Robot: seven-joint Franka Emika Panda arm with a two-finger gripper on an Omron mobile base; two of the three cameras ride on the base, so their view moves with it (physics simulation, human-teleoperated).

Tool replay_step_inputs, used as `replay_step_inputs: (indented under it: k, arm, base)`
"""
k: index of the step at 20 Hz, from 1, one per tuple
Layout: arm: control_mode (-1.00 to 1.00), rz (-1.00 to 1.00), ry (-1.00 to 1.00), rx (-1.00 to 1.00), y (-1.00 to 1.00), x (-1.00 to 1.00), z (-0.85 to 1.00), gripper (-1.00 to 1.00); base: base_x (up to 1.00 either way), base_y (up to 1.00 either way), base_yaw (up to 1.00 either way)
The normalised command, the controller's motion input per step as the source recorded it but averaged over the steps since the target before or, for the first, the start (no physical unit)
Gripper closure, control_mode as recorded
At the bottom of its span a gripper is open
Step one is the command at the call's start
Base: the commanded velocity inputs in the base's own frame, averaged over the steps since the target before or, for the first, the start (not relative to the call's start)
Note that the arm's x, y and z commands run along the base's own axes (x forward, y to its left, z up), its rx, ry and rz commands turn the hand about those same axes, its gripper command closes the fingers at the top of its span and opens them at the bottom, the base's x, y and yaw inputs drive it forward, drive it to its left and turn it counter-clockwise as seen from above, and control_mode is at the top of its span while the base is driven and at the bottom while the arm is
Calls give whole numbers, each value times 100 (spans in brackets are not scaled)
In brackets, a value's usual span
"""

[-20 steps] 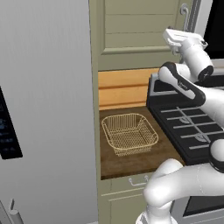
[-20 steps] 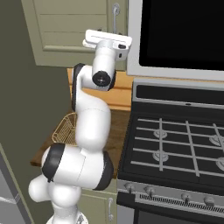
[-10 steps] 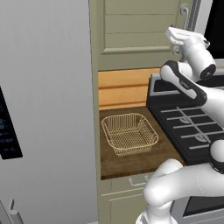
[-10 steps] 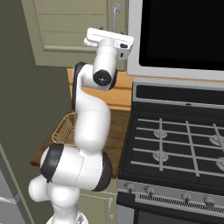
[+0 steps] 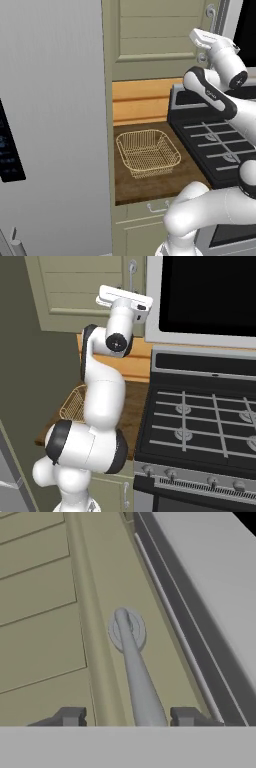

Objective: Open the cabinet, pick up the bread from the cabinet and place it in the basket. Then move the basket to the dining counter.

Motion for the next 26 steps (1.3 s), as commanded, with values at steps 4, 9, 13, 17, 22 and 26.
replay_step_inputs:
  k: [4, 9, 13, 17, 22, 26]
  arm:
    - [-100, 0, 0, 0, 0, 0, 0, 100]
    - [-100, 0, 0, 0, 0, 0, 0, 100]
    - [-100, 0, 0, 0, 0, -28, 0, 100]
    - [-100, -2, 0, 0, 0, -77, 0, 100]
    - [-100, -3, 2, 0, 0, -99, 0, 100]
    - [-100, 0, 7, -2, 1, -100, 0, 100]
  base:
    - [0, 0, 0]
    - [0, 0, 0]
    - [0, 0, 0]
    - [0, 0, 0]
    - [0, 0, 0]
    - [0, 0, 0]
